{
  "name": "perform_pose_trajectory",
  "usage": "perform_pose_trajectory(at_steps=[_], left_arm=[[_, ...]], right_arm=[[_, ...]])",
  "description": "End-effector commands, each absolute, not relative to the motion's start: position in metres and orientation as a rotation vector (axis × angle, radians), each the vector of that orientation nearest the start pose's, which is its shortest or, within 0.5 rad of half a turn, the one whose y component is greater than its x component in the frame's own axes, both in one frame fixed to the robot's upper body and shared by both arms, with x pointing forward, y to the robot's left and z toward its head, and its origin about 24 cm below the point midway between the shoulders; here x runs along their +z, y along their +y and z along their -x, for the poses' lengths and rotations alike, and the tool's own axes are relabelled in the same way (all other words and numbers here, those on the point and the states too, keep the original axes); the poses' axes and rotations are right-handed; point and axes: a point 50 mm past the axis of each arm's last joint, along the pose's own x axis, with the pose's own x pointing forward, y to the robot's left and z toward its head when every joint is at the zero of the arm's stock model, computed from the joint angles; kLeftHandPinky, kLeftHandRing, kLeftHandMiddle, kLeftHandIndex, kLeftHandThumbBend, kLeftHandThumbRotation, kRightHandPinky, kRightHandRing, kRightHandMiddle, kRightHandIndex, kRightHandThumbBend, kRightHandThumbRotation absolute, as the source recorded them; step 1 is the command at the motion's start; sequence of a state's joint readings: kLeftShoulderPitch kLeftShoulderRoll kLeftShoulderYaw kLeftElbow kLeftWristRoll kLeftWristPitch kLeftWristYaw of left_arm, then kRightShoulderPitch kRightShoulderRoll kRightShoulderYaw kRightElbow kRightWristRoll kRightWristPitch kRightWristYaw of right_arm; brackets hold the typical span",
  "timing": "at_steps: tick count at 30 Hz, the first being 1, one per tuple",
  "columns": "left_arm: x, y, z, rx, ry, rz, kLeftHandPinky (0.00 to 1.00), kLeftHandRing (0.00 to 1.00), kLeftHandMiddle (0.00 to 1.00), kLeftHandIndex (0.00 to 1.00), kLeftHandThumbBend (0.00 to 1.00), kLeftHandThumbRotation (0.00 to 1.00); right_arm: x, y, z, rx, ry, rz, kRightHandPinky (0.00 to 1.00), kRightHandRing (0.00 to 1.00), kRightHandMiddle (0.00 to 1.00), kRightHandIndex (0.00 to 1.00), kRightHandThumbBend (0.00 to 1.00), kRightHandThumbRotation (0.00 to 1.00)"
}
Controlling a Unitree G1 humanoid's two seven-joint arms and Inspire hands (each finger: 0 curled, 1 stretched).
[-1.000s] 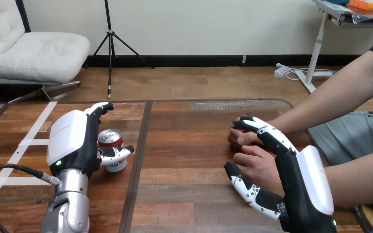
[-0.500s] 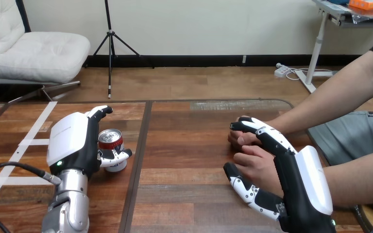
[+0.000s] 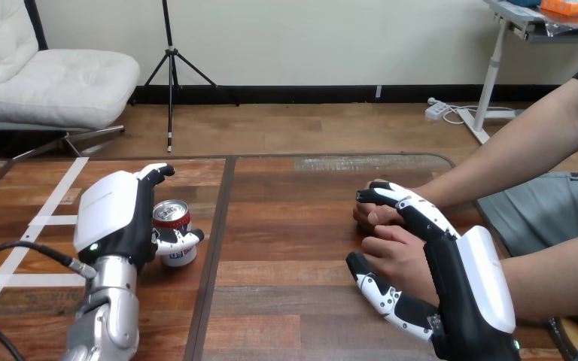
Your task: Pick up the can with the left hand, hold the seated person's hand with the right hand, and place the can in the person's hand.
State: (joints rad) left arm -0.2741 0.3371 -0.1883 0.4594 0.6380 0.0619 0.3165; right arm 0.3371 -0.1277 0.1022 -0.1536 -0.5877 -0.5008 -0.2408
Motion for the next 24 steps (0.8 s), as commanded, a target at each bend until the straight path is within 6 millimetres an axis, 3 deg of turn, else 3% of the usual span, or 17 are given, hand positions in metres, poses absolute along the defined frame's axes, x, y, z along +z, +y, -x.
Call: perform_pose_trajectory(at_steps=[1, 24], left_arm=[[0.045, 0.195, -0.318, 0.133, -0.014, -1.091, 0.64, 0.75, 0.81, 0.79, 0.81, 0.1], [0.04, 0.194, -0.33, 0.124, 0.024, -1.118, 0.63, 0.73, 0.79, 0.78, 0.82, 0.08]], right_arm=[[0.07, -0.144, -0.185, 0.012, -0.482, 0.608, 0.8, 0.86, 0.83, 0.74, 0.47, 0.0], [0.069, -0.144, -0.184, 0.014, -0.476, 0.604, 0.81, 0.86, 0.84, 0.74, 0.47, 0.0]])
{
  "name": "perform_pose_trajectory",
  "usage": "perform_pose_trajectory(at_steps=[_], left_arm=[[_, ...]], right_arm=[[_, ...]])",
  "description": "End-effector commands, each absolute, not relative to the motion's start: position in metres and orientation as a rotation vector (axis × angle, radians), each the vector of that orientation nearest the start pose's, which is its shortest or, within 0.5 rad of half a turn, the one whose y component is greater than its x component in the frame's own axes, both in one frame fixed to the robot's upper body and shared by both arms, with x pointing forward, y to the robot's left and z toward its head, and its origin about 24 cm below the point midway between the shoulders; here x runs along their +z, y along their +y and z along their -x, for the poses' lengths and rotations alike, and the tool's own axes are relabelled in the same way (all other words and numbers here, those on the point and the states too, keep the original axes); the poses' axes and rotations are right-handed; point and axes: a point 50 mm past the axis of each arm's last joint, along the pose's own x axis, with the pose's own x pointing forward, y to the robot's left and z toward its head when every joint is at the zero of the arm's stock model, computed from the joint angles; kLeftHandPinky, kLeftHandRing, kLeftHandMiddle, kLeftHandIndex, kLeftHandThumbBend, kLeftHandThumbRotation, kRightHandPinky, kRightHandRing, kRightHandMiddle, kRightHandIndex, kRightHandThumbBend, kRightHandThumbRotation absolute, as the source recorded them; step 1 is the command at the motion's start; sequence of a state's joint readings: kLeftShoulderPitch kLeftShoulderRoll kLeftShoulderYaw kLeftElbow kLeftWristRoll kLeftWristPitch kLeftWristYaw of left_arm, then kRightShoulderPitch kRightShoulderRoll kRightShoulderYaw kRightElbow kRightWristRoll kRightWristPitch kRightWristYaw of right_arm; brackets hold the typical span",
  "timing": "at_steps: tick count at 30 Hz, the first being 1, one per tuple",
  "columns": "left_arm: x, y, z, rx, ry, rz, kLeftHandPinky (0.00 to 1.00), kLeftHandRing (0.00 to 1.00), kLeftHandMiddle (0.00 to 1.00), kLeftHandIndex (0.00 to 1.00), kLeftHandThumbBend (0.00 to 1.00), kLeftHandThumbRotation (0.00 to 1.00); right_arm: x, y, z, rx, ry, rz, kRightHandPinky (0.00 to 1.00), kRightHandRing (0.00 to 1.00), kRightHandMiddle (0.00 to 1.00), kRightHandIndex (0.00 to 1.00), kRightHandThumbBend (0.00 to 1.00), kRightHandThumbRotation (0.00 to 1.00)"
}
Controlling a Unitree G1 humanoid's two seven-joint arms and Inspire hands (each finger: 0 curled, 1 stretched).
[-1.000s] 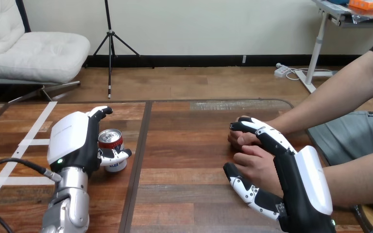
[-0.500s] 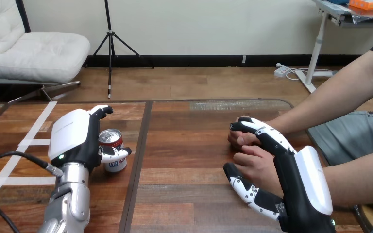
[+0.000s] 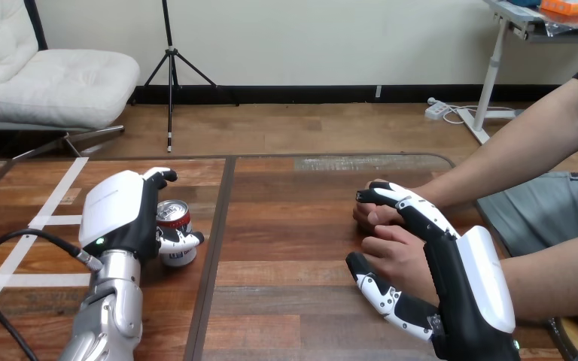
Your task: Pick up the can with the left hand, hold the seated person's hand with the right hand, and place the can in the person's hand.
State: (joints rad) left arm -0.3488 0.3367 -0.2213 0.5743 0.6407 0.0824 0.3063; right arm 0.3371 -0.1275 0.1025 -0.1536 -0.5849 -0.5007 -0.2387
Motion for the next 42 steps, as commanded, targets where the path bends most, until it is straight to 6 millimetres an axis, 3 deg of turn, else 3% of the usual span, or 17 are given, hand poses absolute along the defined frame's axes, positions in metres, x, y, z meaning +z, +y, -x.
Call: perform_pose_trajectory(at_steps=[1, 42], left_arm=[[0.04, 0.194, -0.33, 0.124, 0.025, -1.119, 0.63, 0.73, 0.79, 0.78, 0.81, 0.08], [0.027, 0.196, -0.339, 0.109, 0.076, -1.108, 0.61, 0.72, 0.78, 0.77, 0.79, 0.11]], right_arm=[[0.069, -0.144, -0.184, 0.014, -0.476, 0.605, 0.81, 0.86, 0.84, 0.74, 0.47, 0.0], [0.07, -0.144, -0.184, 0.013, -0.482, 0.623, 0.8, 0.85, 0.83, 0.75, 0.47, 0.0]])
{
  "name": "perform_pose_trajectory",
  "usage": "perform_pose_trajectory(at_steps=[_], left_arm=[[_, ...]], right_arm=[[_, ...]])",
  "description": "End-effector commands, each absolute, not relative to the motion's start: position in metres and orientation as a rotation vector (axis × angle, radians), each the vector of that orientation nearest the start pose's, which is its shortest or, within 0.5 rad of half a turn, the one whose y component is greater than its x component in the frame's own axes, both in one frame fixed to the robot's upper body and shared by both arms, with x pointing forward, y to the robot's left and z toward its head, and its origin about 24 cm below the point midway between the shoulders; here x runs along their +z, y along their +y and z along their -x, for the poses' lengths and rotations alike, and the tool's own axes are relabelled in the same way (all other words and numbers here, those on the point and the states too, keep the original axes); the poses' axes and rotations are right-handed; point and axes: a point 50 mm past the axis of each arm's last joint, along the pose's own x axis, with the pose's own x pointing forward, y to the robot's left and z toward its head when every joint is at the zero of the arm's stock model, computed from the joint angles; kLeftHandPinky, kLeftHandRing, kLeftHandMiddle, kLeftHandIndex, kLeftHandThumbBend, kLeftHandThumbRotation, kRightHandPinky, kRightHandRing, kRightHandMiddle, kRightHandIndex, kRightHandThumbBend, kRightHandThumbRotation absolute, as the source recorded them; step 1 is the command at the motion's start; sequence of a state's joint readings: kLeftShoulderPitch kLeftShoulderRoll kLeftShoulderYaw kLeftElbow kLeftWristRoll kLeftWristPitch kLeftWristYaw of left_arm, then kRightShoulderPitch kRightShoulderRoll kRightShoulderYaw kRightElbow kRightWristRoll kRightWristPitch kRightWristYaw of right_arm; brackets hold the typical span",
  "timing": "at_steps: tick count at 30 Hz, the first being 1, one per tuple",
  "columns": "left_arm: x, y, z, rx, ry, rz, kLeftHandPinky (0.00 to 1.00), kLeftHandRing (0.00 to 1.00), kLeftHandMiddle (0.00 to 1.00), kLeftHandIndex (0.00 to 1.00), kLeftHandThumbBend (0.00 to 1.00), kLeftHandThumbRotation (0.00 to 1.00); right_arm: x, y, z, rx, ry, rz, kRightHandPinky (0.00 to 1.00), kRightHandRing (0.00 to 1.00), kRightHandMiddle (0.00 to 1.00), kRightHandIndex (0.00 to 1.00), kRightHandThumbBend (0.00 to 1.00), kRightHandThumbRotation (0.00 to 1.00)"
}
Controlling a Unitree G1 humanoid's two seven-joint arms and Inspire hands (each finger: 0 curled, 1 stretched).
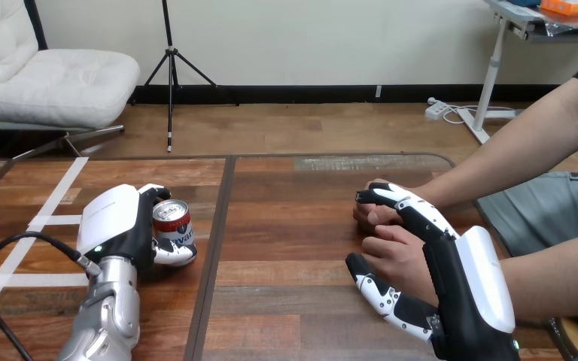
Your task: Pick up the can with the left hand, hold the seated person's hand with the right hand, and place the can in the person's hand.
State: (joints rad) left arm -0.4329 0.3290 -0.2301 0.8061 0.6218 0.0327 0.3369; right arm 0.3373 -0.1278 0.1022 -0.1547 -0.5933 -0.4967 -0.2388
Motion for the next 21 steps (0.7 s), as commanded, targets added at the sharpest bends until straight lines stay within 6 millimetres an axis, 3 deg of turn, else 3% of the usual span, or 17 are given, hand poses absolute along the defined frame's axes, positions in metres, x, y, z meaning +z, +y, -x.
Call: perform_pose_trajectory(at_steps=[1, 21], left_arm=[[0.0273, 0.1957, -0.3388, 0.109, 0.075, -1.107, 0.61, 0.72, 0.78, 0.77, 0.78, 0.11], [0.0231, 0.1965, -0.3401, 0.105, 0.083, -1.092, 0.63, 0.72, 0.77, 0.77, 0.76, 0.13]], right_arm=[[0.0695, -0.1441, -0.1839, 0.014, -0.481, 0.622, 0.8, 0.85, 0.83, 0.75, 0.47, 0.0], [0.0685, -0.1447, -0.1831, 0.012, -0.477, 0.624, 0.8, 0.85, 0.83, 0.75, 0.48, 0.0]])
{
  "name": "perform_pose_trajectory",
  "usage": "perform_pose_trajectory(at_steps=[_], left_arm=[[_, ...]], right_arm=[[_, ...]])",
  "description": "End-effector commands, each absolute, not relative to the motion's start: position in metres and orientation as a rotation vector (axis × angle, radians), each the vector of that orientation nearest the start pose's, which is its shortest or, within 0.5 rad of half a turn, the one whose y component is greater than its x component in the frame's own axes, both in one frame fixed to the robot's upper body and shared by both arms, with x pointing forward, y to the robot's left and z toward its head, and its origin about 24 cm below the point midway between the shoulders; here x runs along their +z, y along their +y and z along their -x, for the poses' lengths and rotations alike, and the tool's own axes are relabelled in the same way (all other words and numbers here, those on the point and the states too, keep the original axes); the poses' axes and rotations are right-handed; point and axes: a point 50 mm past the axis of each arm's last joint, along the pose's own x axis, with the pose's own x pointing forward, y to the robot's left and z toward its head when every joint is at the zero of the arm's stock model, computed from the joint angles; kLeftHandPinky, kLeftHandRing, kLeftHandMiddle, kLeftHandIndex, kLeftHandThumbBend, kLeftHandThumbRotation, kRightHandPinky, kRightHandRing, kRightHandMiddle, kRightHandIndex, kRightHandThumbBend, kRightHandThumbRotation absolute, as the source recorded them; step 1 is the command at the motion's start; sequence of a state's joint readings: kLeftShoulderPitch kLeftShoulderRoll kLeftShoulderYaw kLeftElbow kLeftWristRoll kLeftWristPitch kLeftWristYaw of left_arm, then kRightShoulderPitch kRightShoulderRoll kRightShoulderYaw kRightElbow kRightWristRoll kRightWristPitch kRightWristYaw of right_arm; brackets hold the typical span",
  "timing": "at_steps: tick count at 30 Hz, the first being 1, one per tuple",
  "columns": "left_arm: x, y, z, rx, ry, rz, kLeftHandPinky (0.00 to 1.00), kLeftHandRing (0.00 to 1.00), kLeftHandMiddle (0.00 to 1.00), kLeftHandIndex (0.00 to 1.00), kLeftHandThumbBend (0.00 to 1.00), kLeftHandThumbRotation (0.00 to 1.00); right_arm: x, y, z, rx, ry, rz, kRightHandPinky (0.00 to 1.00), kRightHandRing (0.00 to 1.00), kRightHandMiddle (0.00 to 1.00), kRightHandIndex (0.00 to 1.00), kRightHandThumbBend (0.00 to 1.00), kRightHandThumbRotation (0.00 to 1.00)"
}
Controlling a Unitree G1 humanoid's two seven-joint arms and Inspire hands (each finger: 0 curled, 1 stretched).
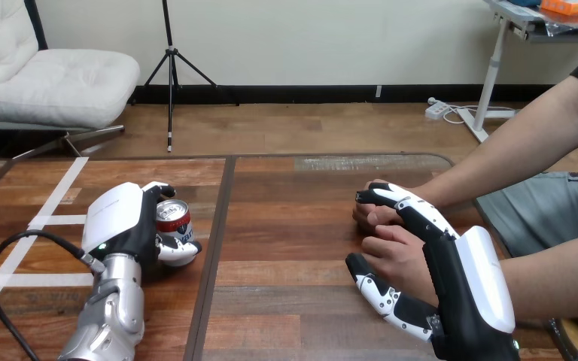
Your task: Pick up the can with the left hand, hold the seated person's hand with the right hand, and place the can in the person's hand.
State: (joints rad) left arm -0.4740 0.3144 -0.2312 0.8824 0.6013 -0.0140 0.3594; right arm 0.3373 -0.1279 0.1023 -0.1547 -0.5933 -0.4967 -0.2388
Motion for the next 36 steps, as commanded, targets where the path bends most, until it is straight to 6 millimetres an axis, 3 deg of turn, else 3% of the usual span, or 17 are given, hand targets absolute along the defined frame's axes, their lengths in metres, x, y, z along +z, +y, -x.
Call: perform_pose_trajectory(at_steps=[1, 30, 36], left_arm=[[0.0228, 0.1965, -0.3401, 0.106, 0.083, -1.092, 0.62, 0.72, 0.77, 0.77, 0.76, 0.13], [0.0188, 0.1981, -0.3377, 0.126, 0.064, -1.029, 0.62, 0.71, 0.76, 0.77, 0.74, 0.14], [0.0182, 0.199, -0.3362, 0.157, 0.047, -0.984, 0.55, 0.64, 0.69, 0.7, 0.74, 0.06]], right_arm=[[0.0685, -0.1448, -0.183, 0.012, -0.476, 0.625, 0.8, 0.85, 0.83, 0.75, 0.48, 0.0], [0.0684, -0.1445, -0.1817, 0.015, -0.478, 0.622, 0.79, 0.85, 0.83, 0.75, 0.47, 0.0], [0.0681, -0.1444, -0.1817, 0.015, -0.478, 0.623, 0.79, 0.85, 0.83, 0.74, 0.48, 0.0]])
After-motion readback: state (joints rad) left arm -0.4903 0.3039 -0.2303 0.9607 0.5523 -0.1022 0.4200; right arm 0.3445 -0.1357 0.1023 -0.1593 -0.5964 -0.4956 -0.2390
